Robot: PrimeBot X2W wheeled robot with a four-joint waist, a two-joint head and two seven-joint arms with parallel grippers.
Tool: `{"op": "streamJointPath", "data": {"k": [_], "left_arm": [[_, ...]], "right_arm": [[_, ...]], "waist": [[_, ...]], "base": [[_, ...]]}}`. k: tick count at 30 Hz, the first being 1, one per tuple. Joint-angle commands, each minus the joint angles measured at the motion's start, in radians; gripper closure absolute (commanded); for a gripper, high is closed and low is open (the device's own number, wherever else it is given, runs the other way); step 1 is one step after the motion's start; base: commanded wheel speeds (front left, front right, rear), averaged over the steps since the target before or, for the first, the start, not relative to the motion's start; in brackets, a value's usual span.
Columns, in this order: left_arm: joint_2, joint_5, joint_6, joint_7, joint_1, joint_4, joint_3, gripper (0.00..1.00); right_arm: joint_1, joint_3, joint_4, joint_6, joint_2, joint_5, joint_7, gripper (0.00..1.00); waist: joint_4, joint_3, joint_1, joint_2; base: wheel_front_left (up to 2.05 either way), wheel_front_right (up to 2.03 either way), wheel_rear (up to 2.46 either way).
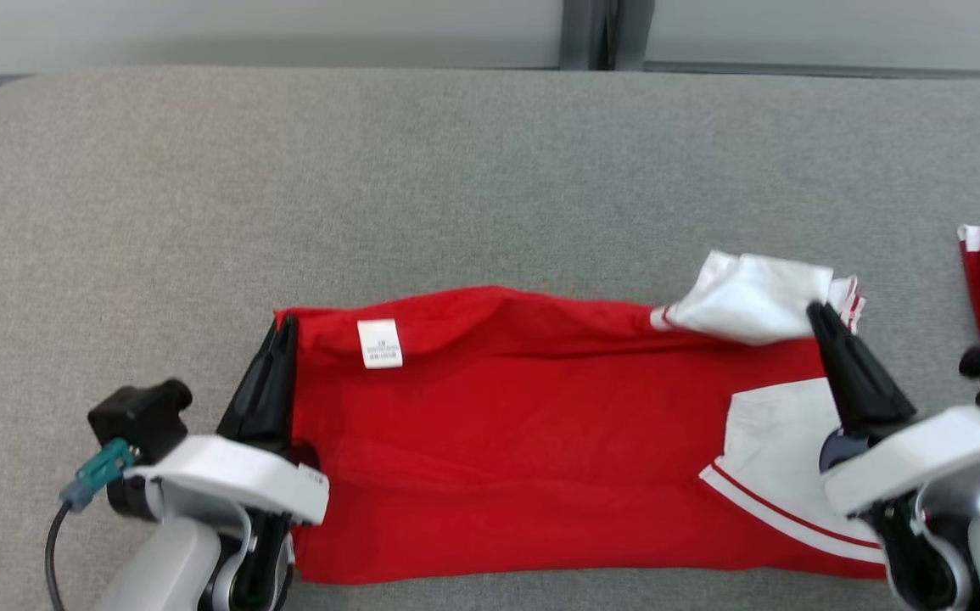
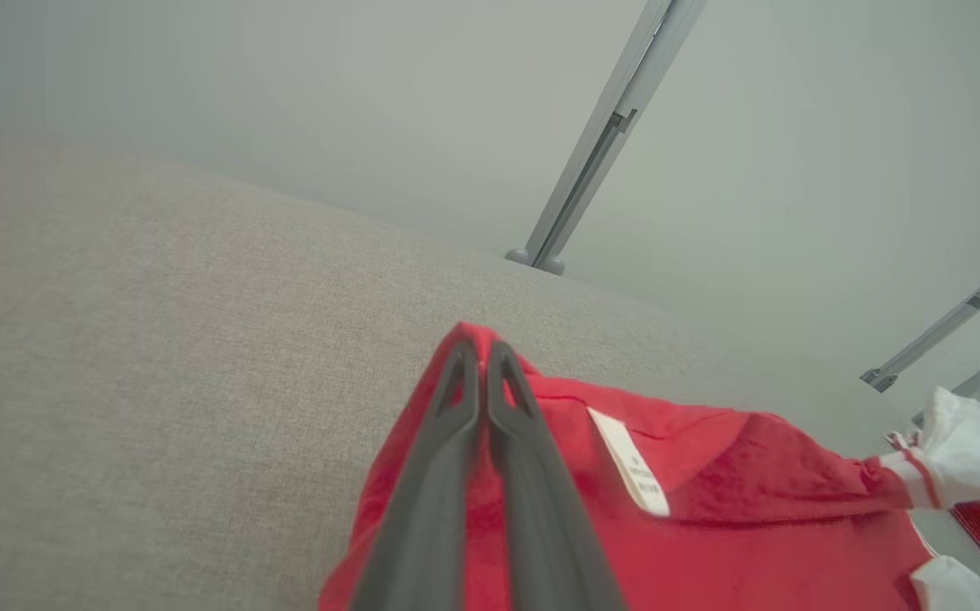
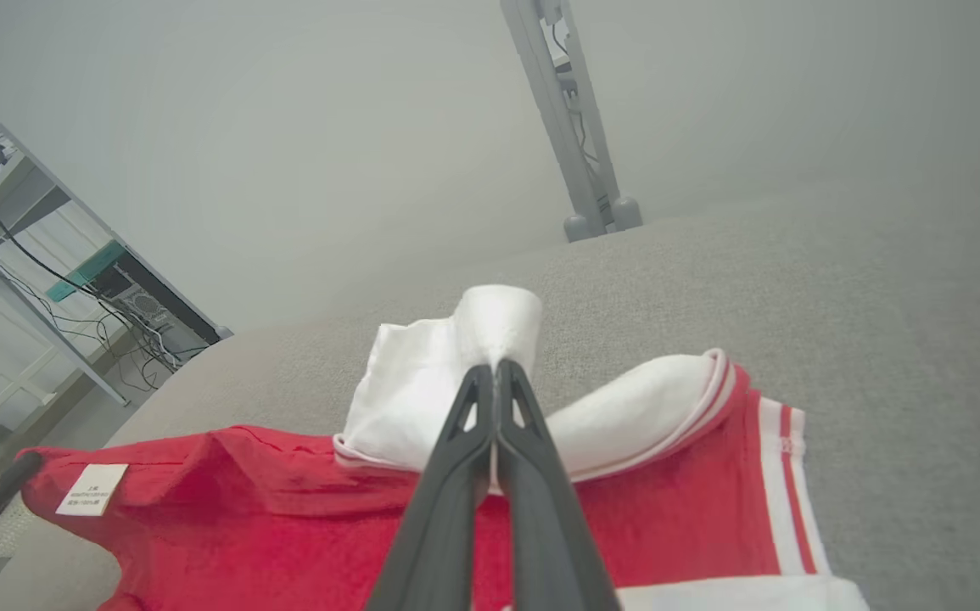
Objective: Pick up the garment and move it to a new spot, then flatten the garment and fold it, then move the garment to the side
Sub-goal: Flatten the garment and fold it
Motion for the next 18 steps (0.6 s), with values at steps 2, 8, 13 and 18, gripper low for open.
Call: {"op": "streamJointPath", "data": {"k": [2, 8, 13, 18], "left_arm": [[0.017, -0.019, 0.005, 0.0, 0.057, -0.042, 0.008, 1.0], [0.017, -0.057, 0.023, 0.003, 0.172, -0.071, 0.01, 1.0], [0.007, -0.061, 0.025, 0.0, 0.204, -0.038, 0.004, 1.0], [-0.002, -0.072, 0.018, 0.0, 0.208, 0.0, 0.004, 1.0]], "right_arm": [[0.061, -0.031, -0.031, 0.002, 0.04, -0.01, -0.022, 1.0], [0.16, -0.06, -0.012, 0.002, 0.1, 0.005, -0.066, 1.0], [0.177, -0.047, 0.053, 0.002, 0.11, -0.003, -0.102, 1.0], [0.191, -0.033, 0.105, 0.002, 0.112, -0.003, -0.122, 0.6]], "waist": [[-0.015, -0.029, -0.0001, 0.0], [-0.028, -0.058, -0.0001, 0.0], [-0.031, -0.065, -0.0001, 0.0], [-0.031, -0.067, -0.0001, 0.0]], "base": [[0.0, 0.0, 0.0], [0.0, 0.0, 0.0], [0.0, 0.0, 0.0], [0.0, 0.0, 0.0]]}}
